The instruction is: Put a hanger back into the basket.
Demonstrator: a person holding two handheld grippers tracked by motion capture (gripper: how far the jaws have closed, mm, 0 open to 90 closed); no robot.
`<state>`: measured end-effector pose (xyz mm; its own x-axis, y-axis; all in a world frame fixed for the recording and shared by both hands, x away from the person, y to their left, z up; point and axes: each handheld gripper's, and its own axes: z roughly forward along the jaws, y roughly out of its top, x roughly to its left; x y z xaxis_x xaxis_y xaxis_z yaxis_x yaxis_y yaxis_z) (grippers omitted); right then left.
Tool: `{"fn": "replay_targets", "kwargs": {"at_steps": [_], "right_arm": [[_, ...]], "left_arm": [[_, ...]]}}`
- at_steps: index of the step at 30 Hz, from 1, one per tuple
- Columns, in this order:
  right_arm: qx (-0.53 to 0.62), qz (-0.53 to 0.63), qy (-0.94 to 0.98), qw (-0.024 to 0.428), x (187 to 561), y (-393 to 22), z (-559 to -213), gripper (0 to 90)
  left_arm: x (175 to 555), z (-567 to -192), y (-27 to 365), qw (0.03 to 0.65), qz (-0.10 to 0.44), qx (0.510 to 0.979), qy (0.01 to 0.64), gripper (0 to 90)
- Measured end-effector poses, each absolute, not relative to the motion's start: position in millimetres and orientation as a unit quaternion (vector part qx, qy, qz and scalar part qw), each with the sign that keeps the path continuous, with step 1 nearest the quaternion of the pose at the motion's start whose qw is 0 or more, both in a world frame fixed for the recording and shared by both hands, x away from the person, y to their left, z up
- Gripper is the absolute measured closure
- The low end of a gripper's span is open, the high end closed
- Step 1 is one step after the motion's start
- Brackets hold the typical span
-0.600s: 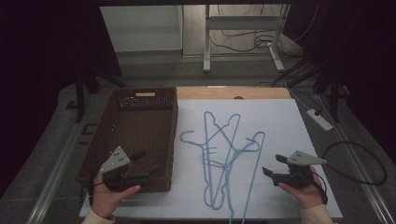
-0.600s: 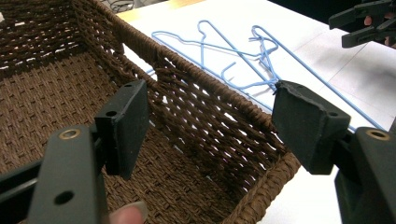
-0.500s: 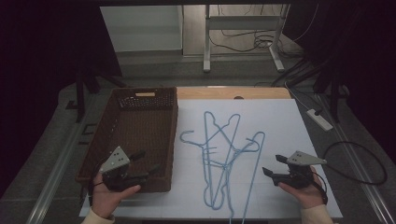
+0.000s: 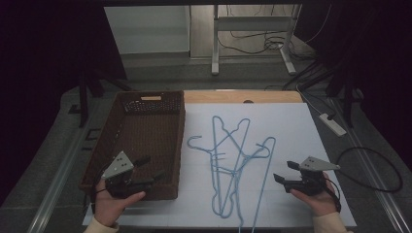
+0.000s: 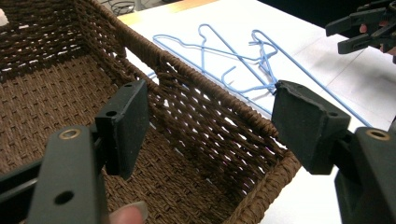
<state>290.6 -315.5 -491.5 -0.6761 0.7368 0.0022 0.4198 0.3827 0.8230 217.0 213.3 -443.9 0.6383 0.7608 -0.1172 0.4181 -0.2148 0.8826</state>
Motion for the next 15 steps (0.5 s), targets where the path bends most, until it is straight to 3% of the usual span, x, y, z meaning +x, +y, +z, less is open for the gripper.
{"fn": "replay_targets", "kwargs": {"at_steps": [15], "right_arm": [[0.357,0.429,0.812,0.171,292.5,-310.6,-482.6,25.1]], "left_arm": [[215.9,-445.4,212.4,0.488,0.175,0.764,0.385,29.1]]}}
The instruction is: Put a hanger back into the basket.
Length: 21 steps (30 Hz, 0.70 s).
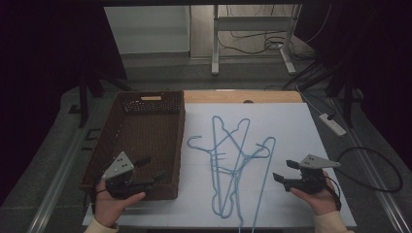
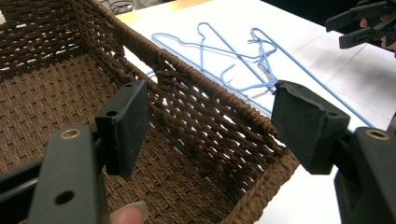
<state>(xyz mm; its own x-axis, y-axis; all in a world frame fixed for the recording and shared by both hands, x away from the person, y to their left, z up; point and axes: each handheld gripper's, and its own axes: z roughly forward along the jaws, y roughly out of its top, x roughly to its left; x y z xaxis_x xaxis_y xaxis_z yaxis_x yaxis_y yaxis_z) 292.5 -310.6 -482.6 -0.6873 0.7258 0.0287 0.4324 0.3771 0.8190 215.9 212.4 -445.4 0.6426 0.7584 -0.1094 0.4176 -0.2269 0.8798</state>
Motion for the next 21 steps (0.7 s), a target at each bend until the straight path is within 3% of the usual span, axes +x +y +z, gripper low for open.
{"fn": "replay_targets", "kwargs": {"at_steps": [10,21], "right_arm": [[0.307,0.399,0.849,0.159,308.1,-267.3,-457.1,25.0],[0.273,0.362,0.882,0.126,332.7,-222.3,-454.6,26.9]], "left_arm": [[213.4,-446.0,212.0,0.486,0.169,0.769,0.378,29.0],[213.4,-445.1,212.2,0.486,0.167,0.77,0.379,29.0]]}}
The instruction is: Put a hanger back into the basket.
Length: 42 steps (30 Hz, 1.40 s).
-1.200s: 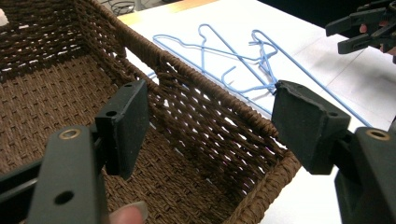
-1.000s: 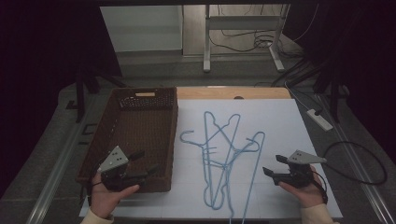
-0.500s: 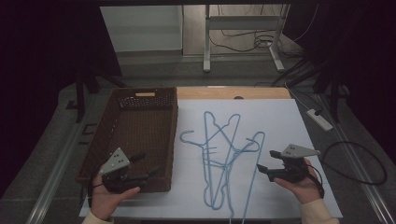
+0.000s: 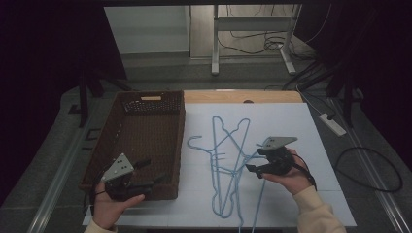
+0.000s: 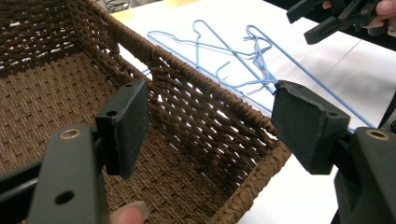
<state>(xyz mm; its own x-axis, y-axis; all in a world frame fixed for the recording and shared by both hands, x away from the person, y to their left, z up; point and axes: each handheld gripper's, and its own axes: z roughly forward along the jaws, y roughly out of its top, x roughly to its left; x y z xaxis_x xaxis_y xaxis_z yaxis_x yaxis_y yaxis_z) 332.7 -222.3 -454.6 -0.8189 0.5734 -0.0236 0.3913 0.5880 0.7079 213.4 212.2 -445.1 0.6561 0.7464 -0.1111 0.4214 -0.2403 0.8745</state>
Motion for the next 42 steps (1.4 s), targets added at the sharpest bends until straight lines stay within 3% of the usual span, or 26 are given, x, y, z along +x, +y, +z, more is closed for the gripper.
{"fn": "replay_targets", "kwargs": {"at_steps": [20,29,34,42], "right_arm": [[0.189,0.259,0.945,0.068,357.0,-146.9,-484.9,39.8],[0.164,0.209,0.962,0.054,359.6,-125.7,-500.4,63.7],[0.156,0.202,0.964,0.067,356.9,-123.5,-502.1,83.3],[0.177,0.224,0.955,0.077,355.8,-131.4,-492.4,85.7]], "left_arm": [[214.7,-448.1,209.1,0.48,0.161,0.775,0.378,28.9],[214.6,-448.1,208.6,0.479,0.16,0.777,0.377,28.9],[214.0,-446.9,208.2,0.48,0.161,0.777,0.375,28.9],[213.6,-445.4,208.1,0.481,0.162,0.775,0.376,28.9]]}}
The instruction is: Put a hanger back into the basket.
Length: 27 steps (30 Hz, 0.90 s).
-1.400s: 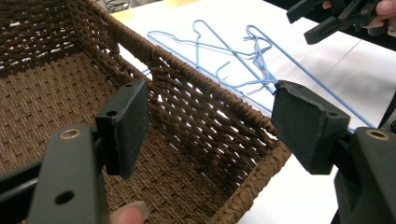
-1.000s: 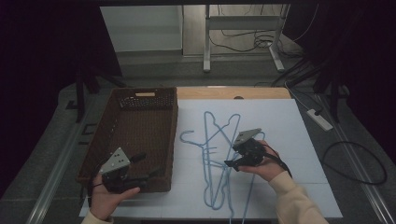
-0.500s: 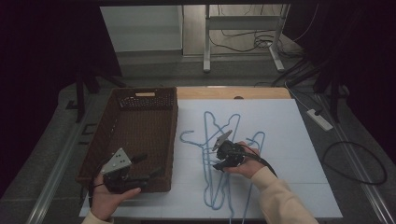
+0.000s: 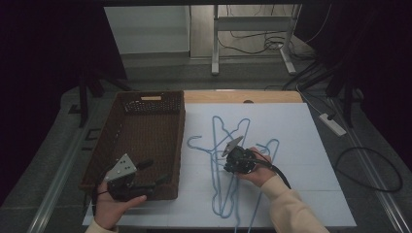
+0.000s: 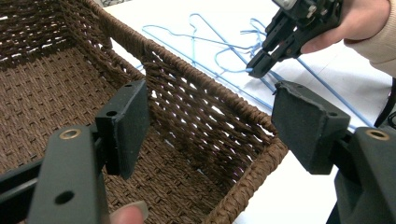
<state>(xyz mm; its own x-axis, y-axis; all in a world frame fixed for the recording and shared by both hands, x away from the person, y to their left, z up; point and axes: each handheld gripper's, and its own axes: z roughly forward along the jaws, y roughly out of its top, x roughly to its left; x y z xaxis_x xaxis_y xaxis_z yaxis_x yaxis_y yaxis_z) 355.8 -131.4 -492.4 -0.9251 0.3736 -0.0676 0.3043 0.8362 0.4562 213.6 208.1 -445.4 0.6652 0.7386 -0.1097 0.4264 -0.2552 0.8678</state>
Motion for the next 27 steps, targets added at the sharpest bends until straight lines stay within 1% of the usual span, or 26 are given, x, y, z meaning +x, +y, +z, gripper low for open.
{"fn": "replay_targets", "kwargs": {"at_steps": [4,9,16,27], "right_arm": [[0.194,0.253,0.944,0.082,354.0,-141.3,-481.7,86.0],[0.228,0.296,0.922,0.101,348.7,-161.5,-468.1,86.1],[0.266,0.334,0.898,0.107,347.7,-181.6,-455.5,86.2],[0.299,0.358,0.877,0.118,342.9,-195.4,-452.3,86.1]], "left_arm": [[213.0,-443.9,207.9,0.482,0.164,0.775,0.374,29.0],[212.6,-442.3,206.8,0.483,0.165,0.775,0.373,29.0],[210.7,-438.0,203.6,0.485,0.167,0.774,0.37,29.0],[210.6,-428.3,186.4,0.485,0.156,0.784,0.355,28.9]]}}
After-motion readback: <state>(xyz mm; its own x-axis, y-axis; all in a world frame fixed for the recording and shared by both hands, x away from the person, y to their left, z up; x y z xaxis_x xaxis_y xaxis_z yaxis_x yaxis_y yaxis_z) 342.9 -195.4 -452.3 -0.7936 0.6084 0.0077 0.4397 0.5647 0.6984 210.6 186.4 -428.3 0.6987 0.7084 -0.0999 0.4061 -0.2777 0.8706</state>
